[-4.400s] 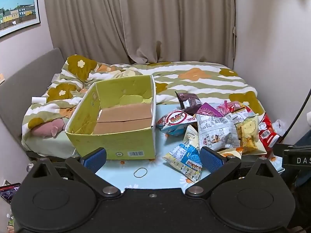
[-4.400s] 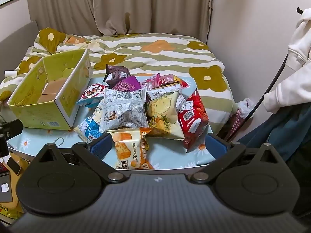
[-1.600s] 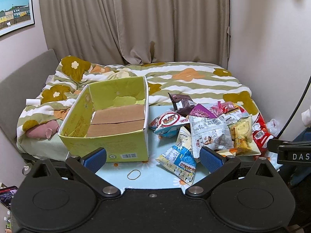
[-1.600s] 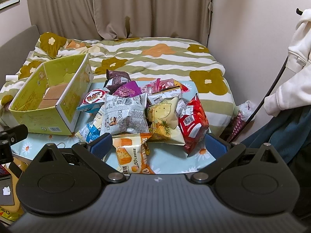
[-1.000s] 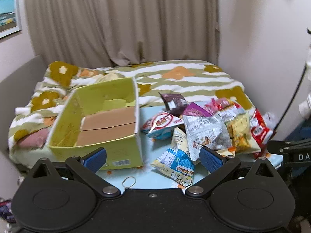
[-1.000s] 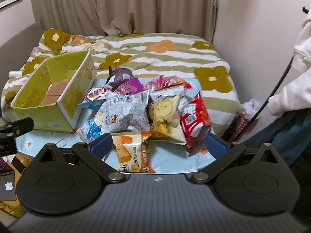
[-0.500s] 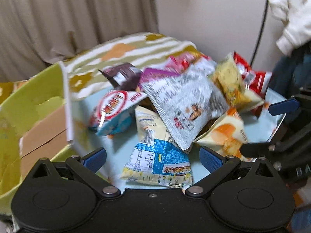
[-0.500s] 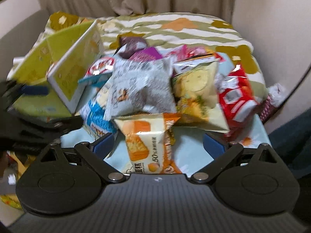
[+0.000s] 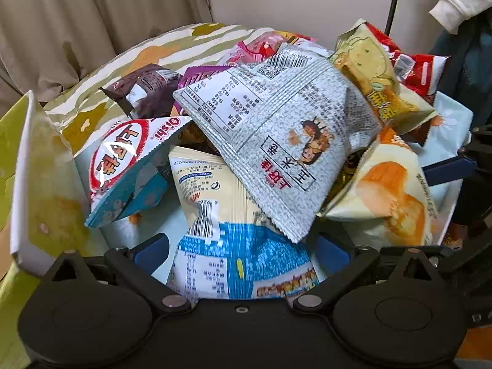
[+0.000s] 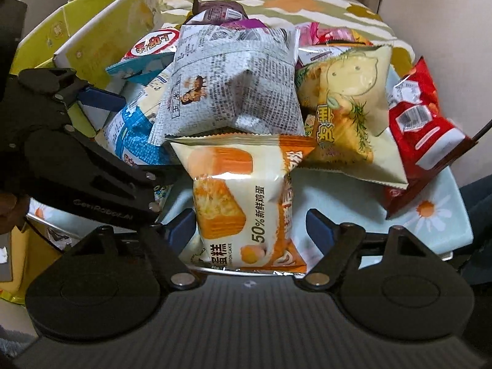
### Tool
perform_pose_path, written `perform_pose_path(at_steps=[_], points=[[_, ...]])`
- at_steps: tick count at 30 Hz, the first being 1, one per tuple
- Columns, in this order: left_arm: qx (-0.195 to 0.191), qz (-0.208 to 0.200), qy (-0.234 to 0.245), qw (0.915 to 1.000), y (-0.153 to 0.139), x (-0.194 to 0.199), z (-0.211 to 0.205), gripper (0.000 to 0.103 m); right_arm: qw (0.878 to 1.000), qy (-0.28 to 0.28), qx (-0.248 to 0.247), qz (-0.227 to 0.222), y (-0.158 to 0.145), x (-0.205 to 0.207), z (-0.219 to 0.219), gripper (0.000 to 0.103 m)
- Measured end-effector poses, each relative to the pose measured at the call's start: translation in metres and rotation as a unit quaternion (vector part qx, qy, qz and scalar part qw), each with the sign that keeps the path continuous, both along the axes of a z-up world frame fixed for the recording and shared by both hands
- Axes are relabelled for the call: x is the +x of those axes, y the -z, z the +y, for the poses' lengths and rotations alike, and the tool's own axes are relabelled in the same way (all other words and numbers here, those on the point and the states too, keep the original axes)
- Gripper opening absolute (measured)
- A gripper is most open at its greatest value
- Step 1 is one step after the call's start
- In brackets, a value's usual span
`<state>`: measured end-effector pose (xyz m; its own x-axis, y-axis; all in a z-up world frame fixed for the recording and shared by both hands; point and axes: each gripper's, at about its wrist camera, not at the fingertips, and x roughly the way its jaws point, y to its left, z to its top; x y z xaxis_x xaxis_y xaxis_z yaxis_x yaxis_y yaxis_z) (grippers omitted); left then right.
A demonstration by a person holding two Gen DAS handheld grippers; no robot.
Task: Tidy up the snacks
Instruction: 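Grasp the white-blue snack bag with left tool while right tool grasps the orange cake packet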
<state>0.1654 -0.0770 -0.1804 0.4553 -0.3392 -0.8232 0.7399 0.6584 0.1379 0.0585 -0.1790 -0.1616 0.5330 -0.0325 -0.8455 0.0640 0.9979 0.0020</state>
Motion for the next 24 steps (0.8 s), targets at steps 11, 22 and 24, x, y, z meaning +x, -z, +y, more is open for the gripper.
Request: perform_pose_path(at_steps=[11,22,24], points=[[0.008,0.007,-0.009,0.9999,0.011,-0.004,0.008,0.076,1.0,-0.013,0.016,0.008,0.009,0.006,-0.001,0.085],[0.013,-0.02,-0.04,0.9989,0.001,-0.031,0.023,0.067,0.999,-0.031,0.017,0.002,0.008,0.005,0.002,0.078],[0.013,-0.03,-0.049,0.9982,-0.004,-0.038,0.026,0.067,0.999,-0.034,0.019,-0.004,0.005,0.003,0.002,0.078]])
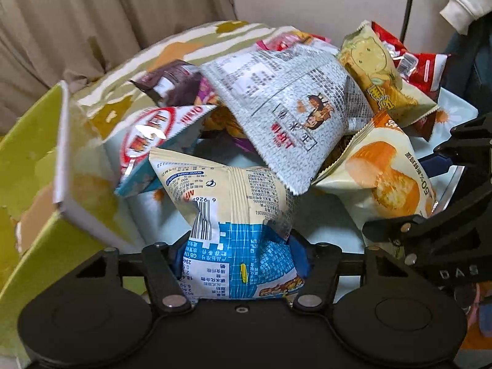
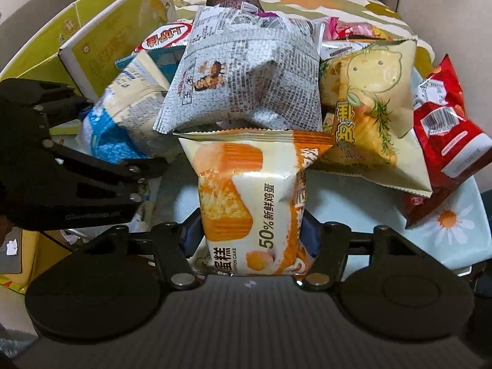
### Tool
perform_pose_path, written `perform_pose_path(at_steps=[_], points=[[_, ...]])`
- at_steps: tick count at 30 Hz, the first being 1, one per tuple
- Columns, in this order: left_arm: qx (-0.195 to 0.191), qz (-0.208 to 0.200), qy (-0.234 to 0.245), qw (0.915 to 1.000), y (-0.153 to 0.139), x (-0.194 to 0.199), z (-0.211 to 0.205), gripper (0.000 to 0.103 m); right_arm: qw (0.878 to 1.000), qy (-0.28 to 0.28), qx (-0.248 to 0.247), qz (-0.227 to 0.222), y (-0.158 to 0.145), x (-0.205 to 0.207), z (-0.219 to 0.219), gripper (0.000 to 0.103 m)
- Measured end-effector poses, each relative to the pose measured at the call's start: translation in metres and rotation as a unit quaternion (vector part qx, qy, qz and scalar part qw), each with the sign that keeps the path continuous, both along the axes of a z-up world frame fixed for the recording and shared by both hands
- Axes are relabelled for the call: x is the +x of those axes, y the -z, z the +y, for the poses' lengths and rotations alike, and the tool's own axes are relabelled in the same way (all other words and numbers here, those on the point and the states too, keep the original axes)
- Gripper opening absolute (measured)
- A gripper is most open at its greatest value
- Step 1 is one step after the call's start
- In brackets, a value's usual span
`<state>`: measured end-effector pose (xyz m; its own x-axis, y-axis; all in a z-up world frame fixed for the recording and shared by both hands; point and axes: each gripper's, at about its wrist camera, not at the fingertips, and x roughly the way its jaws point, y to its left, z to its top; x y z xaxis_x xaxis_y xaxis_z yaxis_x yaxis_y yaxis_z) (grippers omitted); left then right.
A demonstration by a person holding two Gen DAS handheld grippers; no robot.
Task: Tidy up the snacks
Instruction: 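Grasp the white-blue snack bag with left tool while right tool grasps the orange cake packet, then carry both bags into the cardboard box and open both tools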
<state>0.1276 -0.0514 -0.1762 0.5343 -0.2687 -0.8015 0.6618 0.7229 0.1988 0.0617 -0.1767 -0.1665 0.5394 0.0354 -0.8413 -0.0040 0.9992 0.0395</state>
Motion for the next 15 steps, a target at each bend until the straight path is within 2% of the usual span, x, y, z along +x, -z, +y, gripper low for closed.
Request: perform_pose_path(at_steps=[9,15], points=[[-0.014,-0.026,-0.062,0.9976,-0.03,-0.02,0.019,0.067,0.999,-0.033,0.01,-0.031,-0.021,-0.008,0.006,0.077],[-0.027,-0.053,-0.124,0.9905,-0.06,-0.04,0.039,0.067,0.996,-0.072,0.012,-0.051,-0.04,-0.008,0.016,0.077]])
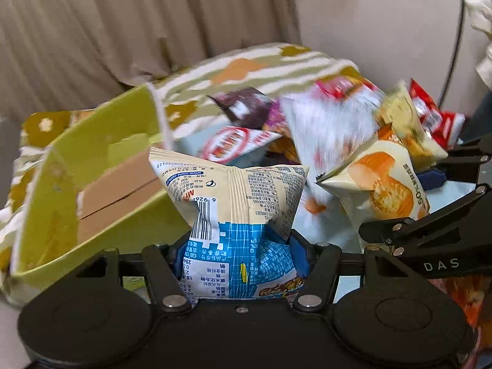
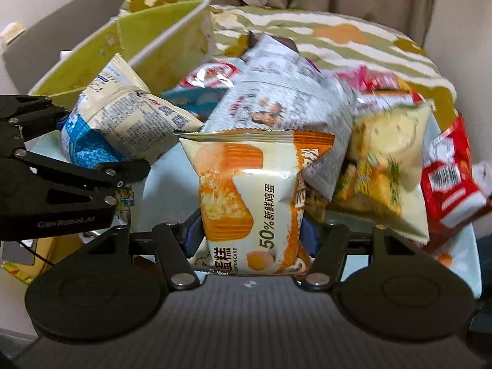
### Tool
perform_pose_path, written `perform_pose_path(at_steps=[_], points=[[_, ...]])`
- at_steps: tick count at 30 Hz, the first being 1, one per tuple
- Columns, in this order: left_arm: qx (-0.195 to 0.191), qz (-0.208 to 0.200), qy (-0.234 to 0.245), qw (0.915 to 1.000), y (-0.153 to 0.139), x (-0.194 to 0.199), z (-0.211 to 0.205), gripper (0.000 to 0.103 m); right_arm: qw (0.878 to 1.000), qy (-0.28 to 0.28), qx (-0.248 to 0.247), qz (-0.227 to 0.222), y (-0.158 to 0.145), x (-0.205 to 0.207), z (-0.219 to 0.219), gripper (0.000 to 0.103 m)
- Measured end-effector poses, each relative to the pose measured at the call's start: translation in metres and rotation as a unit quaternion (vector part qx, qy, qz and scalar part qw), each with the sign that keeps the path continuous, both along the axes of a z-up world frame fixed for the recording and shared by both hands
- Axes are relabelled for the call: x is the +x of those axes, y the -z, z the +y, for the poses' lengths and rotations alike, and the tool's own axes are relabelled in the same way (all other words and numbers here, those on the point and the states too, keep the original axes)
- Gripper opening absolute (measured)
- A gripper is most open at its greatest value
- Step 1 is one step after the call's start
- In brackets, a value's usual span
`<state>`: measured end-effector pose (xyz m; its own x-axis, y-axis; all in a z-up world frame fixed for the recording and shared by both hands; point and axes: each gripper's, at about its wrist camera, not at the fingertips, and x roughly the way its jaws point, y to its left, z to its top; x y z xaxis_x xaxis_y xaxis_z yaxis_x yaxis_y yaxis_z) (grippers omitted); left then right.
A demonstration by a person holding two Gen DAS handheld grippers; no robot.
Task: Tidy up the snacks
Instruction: 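Carry both bags into the cardboard box and open both tools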
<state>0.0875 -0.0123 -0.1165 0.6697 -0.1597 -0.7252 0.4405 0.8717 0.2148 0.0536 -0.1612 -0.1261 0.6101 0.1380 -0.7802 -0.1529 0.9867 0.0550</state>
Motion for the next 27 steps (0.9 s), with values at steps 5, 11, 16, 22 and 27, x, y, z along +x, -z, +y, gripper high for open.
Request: perform_pose_path(at_steps=[5,11,16,22,27], points=[[-0.019,-0.015,-0.058,0.998,-0.024,-0.012,0.016,0.067,0.999,-0.037,0.004,-0.014,-0.02,0.004,0.007,0.077],[-0.042,-0.049,-0.128,0.9897,-0.065,-0.014,0.042,0.067,0.995,-0.09,0.015,-0.048,-0.055,0.017,0.022,0.077],[-0.065,-0.071,-0.172,0.9804,-0.099,0.003,0.07,0.067,0.991,-0.111,0.033,-0.069,-0.091,0.048,0.043,0.077],[-0.07,-0.084,-0.202,0.9732,-0.126,0.053,0.103,0.067,0.99,-0.101,0.04,-0.086,-0.126,0.101,0.076,0.077],[-0.075,-0.074,-0.203,0.9734,-0.131,0.104,0.132,0.067,0.991,-0.084,0.075,-0.07,-0.139,0.154,0.105,0.077]])
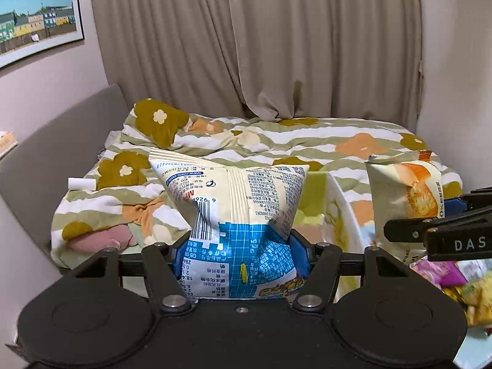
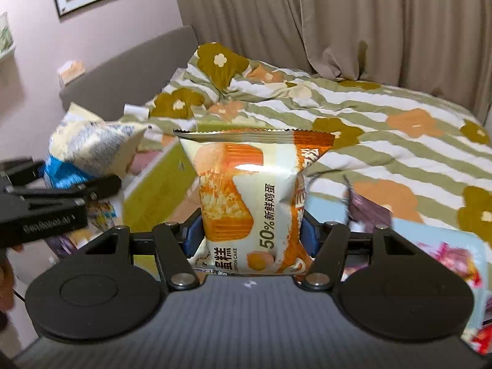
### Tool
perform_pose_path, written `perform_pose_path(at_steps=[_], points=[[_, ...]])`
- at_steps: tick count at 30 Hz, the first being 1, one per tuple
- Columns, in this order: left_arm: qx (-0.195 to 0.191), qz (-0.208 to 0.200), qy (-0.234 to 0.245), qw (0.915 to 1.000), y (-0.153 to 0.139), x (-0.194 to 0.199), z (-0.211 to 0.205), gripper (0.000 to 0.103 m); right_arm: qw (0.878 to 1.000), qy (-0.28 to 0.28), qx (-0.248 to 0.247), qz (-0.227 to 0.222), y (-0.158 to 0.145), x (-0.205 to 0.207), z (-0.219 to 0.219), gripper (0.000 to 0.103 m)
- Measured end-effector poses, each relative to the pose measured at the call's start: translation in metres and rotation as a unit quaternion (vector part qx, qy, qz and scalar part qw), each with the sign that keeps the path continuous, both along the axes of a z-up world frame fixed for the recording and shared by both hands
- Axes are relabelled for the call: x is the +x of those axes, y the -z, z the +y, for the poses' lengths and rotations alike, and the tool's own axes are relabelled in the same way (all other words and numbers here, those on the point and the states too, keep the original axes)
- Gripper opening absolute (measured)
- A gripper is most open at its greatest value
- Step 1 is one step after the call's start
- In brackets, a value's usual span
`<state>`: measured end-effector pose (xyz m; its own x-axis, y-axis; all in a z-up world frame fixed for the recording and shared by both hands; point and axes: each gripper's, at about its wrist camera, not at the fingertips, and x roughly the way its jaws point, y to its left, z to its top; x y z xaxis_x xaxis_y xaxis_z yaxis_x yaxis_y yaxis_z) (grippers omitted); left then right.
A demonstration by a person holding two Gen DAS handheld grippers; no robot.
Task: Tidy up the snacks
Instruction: 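Carry both bags into the cardboard box and open both tools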
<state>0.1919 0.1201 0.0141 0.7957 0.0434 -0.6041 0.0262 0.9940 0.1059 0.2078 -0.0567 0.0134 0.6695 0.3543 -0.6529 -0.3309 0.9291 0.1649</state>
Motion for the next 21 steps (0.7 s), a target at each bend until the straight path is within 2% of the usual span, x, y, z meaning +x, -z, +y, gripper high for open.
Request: perform_pose_path(at_steps=[4,8,15,17,18,19,21], points=[[-0.025,0.037,0.014,0.9989,0.014,0.051,0.022,0.067,1.0,0.022,-0.004,0.017,0.0,0.046,0.027,0.077],[-0.05,0.08,0.027,0.9951,0.036,0.097,0.04,0.067,0.998,0.042,-0.005,0.048,0.013,0.089,0.049,0.077],[-0.047,0.14,0.064,0.9869,0.082,0.162,0.043,0.069,0.993,0.079,-0.017,0.087,0.042,0.136,0.073,0.078],[-0.052,0.144,0.077,0.9853,0.09,0.173,0.045,0.081,0.991,0.09,-0.02,0.093,0.049,0.142,0.075,0.078],[-0.052,0.143,0.084,0.9848,0.093,0.176,0.045,0.093,0.99,0.095,-0.023,0.097,0.051,0.144,0.075,0.078],[-0.05,0.138,0.09,0.985,0.094,0.175,0.045,0.1,0.99,0.1,-0.025,0.101,0.053,0.146,0.075,0.078],[-0.044,0.131,0.098,0.9856,0.095,0.175,0.047,0.101,0.988,0.109,-0.027,0.109,0.058,0.149,0.075,0.078]])
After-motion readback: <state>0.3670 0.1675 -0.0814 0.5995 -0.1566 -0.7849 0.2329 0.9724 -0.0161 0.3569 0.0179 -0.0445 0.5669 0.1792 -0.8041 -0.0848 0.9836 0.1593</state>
